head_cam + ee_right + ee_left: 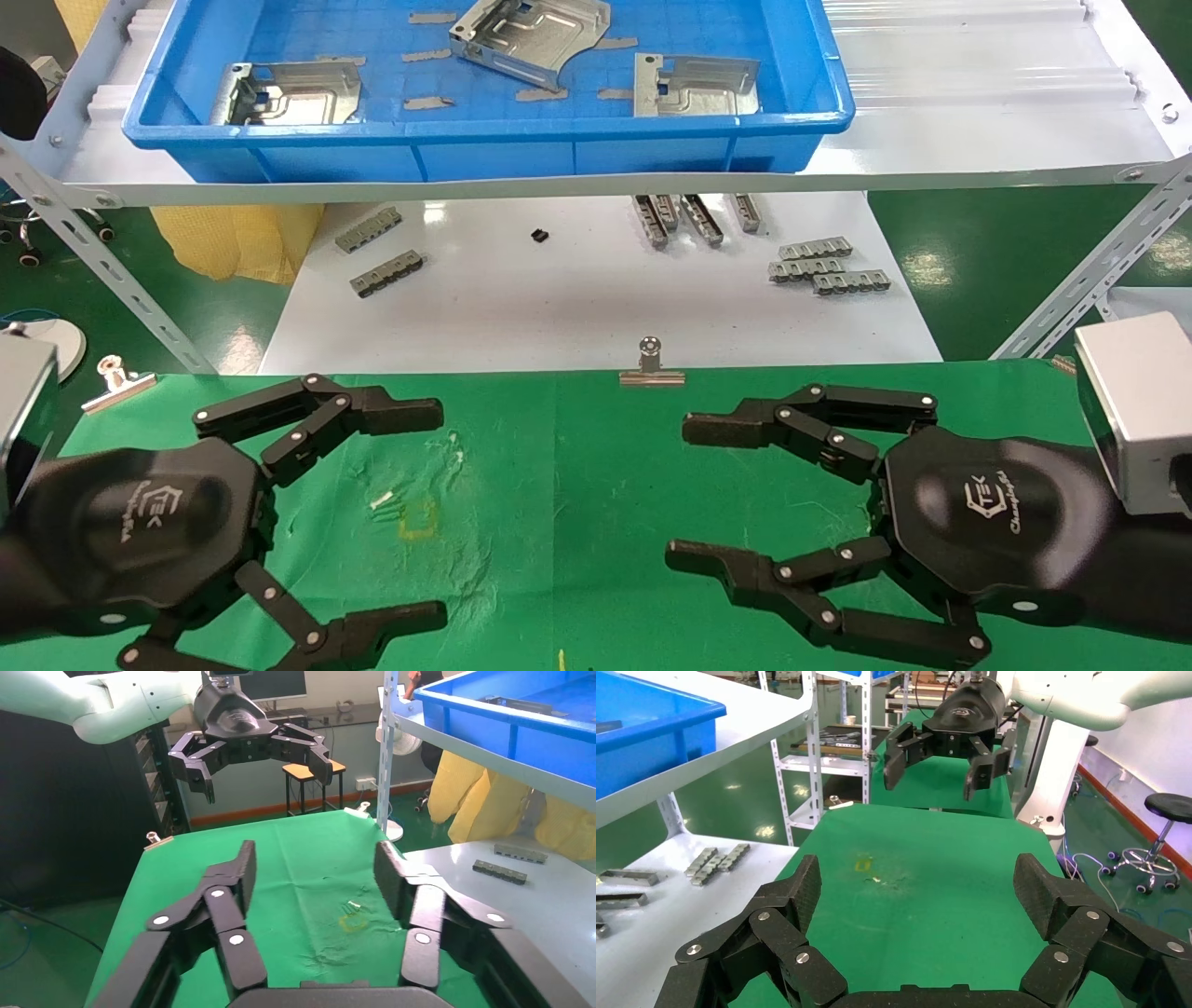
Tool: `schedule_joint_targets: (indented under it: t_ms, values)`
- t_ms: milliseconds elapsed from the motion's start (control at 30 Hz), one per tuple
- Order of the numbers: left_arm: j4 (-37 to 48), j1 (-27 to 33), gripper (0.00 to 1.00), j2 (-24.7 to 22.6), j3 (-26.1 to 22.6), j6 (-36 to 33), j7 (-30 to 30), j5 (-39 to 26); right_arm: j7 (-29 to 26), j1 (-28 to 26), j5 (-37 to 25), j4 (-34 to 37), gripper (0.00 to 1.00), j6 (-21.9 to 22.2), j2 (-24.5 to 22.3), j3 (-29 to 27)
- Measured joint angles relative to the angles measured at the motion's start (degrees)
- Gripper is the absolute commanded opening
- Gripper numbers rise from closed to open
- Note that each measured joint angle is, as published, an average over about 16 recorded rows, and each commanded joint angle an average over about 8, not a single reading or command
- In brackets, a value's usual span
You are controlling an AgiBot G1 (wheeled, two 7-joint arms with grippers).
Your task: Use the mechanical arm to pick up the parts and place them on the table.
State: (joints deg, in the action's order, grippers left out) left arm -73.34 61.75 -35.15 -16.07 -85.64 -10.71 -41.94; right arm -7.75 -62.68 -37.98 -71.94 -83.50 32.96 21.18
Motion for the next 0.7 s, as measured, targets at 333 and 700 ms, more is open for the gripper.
schedule_joint_targets:
  t_ms: [333, 700]
  values:
    - [-0.01, -0.01, 1.00, 0.01, 0.00, 0.00, 0.00, 0.00, 0.00, 0.00, 0.00, 0.00, 0.00, 0.00, 0.00, 0.00]
    - [1.79, 3.74, 1.00, -1.56, -0.42, 2.14, -0.94, -1.75, 0.00, 0.00, 0.00, 0.00, 0.00, 0.00, 0.00, 0.00]
